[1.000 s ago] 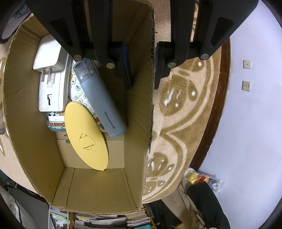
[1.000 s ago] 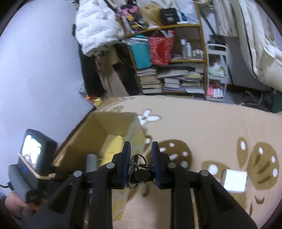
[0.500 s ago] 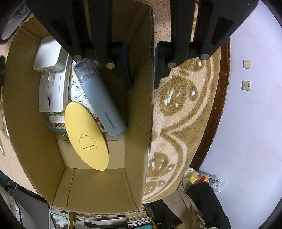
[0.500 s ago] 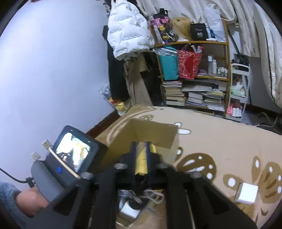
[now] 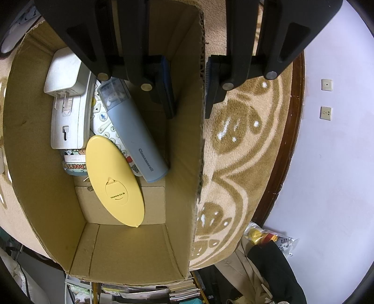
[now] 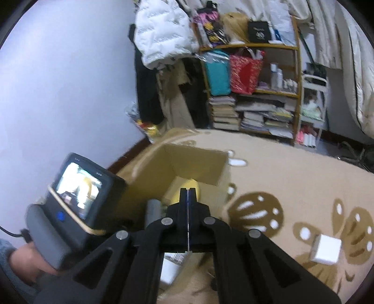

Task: Organize rigid objects

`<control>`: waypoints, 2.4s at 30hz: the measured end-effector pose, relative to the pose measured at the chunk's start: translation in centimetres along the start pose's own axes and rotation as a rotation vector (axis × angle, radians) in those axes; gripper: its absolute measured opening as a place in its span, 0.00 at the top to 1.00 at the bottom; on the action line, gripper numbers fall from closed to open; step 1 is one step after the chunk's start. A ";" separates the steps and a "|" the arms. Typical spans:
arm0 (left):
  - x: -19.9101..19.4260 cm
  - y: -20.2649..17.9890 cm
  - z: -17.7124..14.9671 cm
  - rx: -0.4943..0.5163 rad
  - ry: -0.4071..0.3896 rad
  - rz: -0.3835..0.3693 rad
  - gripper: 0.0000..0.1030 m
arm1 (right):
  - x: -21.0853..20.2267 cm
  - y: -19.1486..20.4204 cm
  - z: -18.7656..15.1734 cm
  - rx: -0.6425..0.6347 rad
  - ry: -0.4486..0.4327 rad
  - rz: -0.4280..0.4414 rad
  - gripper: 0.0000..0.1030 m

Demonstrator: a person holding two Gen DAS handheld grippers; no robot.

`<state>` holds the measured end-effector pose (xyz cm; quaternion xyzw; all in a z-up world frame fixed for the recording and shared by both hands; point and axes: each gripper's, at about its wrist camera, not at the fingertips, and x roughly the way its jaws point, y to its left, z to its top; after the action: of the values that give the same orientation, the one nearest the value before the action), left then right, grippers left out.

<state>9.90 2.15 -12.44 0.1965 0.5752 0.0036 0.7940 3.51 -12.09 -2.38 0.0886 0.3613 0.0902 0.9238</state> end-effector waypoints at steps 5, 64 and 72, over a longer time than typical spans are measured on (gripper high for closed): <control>0.0 0.0 -0.1 0.001 0.000 -0.001 0.77 | 1.1 -3.5 -1.9 0.117 0.078 -0.064 0.53; -0.1 -0.3 -0.2 0.015 0.001 0.013 0.77 | -1.2 0.3 2.1 -0.011 -0.133 -0.080 0.92; -0.2 -0.4 -0.1 0.012 0.002 0.009 0.77 | -2.3 3.4 2.9 -0.063 -0.163 0.007 0.92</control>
<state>9.64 1.82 -12.45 0.2041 0.5750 0.0039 0.7923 3.45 -9.62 2.00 0.0677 0.2814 0.0972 0.9523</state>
